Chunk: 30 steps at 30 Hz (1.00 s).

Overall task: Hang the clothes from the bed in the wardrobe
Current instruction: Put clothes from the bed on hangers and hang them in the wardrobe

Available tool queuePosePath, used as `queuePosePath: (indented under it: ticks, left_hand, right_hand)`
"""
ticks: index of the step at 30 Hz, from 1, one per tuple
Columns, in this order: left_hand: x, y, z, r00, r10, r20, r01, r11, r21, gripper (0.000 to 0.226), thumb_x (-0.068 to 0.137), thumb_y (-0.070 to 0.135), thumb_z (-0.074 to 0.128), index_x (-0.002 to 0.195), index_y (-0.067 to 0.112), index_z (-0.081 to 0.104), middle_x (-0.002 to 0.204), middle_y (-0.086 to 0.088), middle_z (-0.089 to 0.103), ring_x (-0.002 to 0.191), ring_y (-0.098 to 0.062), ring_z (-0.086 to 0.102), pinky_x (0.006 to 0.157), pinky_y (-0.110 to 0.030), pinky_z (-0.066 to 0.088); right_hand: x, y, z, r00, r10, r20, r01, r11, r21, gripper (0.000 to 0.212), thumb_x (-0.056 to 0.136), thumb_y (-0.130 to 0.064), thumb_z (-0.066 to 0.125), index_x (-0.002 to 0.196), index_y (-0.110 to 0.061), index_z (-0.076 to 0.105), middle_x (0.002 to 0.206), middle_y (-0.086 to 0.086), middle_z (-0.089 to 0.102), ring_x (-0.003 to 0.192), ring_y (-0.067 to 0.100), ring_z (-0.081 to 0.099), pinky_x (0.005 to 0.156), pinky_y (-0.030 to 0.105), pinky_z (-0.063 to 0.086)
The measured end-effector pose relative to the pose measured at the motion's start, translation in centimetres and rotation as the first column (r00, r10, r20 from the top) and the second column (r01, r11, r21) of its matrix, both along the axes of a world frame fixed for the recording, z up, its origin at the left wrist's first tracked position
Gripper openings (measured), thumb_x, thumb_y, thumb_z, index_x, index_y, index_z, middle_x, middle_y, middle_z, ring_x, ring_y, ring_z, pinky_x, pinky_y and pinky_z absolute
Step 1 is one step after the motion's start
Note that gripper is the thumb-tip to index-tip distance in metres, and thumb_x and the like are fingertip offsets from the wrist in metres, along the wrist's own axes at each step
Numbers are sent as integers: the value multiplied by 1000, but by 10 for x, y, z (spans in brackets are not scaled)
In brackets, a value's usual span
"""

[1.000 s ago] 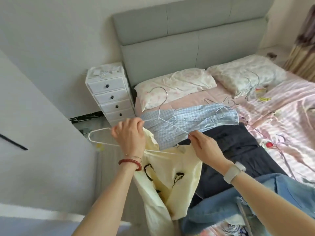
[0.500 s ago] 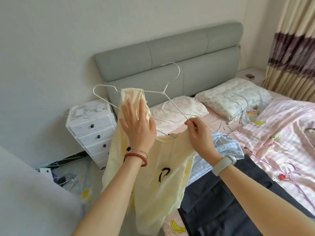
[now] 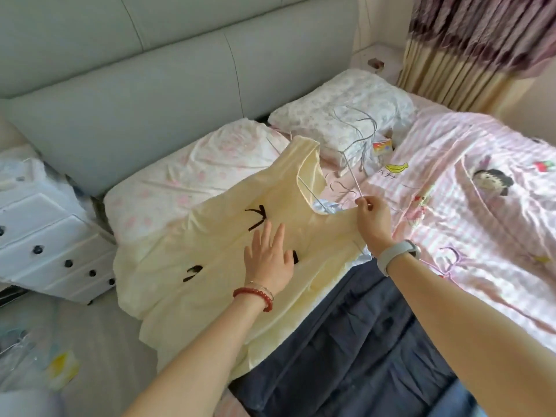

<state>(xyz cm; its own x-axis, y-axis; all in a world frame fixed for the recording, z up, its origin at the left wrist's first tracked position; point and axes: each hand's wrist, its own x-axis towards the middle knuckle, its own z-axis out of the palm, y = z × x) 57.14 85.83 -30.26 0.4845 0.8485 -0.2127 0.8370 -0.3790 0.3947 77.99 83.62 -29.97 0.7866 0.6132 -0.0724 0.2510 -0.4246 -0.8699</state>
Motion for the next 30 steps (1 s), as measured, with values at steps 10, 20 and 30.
queuePosePath:
  ticks: [10,20,30]
  left_hand:
    - [31,-15,-168,960,-123,-251,14,917,-398,54,97,42,22,146,33,0,156,0,-5,142,-30,-3,114,-52,12]
    - [13,-7,-157,978,-98,-185,9,902,-431,53,96,48,22,146,36,6,156,1,-3,143,-25,-4,116,-48,6]
    - [-117,-71,-60,931,294,-215,-289,956,54,47,96,26,34,143,22,29,149,2,30,138,-14,23,110,-42,23]
  right_hand:
    - [77,18,-142,997,47,-67,-67,940,-335,30,90,-4,39,111,1,60,113,21,60,102,36,56,88,39,45]
    - [33,-11,-142,843,449,297,-263,825,-501,42,93,-12,37,134,-4,38,145,21,30,136,36,20,113,46,12]
    - [-137,-64,-80,688,689,228,-624,722,-298,37,94,-13,42,129,-7,48,138,11,45,137,30,25,112,47,11]
